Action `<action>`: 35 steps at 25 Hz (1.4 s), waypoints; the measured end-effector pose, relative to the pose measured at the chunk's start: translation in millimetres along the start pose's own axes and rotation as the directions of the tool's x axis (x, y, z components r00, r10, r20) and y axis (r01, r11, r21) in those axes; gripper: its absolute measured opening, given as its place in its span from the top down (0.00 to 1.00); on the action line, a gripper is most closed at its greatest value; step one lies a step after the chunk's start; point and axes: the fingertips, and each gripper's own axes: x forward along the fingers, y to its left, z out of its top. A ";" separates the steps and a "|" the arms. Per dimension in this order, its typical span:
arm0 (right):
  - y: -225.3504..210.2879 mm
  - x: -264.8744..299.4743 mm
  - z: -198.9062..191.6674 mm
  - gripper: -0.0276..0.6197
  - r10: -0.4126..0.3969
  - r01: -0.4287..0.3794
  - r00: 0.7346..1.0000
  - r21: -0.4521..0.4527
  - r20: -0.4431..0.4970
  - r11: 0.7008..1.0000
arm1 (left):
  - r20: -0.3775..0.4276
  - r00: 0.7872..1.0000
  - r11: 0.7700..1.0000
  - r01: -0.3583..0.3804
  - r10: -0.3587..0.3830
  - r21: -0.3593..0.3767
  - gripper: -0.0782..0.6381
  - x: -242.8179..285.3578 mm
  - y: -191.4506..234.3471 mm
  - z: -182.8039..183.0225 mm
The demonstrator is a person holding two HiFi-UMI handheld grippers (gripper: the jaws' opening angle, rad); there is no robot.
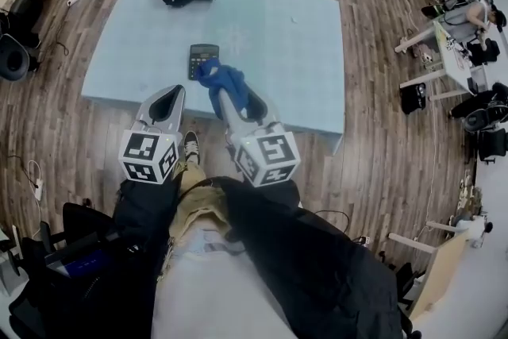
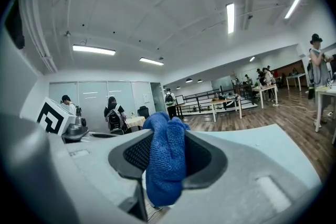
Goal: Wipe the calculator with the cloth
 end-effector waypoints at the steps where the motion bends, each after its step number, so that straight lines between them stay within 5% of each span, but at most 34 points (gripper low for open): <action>1: -4.6 12.6 4.0 0.73 -0.011 0.011 1.000 0.001 -0.001 1.000 | 0.002 1.000 1.000 0.007 -0.007 0.000 0.90 11.3 9.5 4.9; 7: -15.2 79.7 28.0 0.73 -0.036 0.036 0.999 -0.011 -0.005 0.999 | 0.007 1.000 1.000 0.026 -0.026 -0.012 0.90 59.3 59.7 32.4; 14: -23.3 143.8 9.9 0.73 -0.058 0.058 0.996 0.001 -0.075 0.998 | -0.037 0.999 0.998 0.023 -0.026 -0.062 0.90 96.1 115.4 21.7; 26: -88.0 190.0 -65.7 0.73 -0.122 0.131 0.958 0.018 -0.261 0.991 | -0.202 0.979 0.992 -0.022 -0.004 -0.128 0.90 164.1 146.7 -46.8; 35: -139.6 231.9 -122.2 0.74 -0.137 0.135 0.935 -0.027 -0.329 0.990 | -0.345 0.938 0.983 -0.097 0.037 -0.157 0.90 209.6 165.0 -112.0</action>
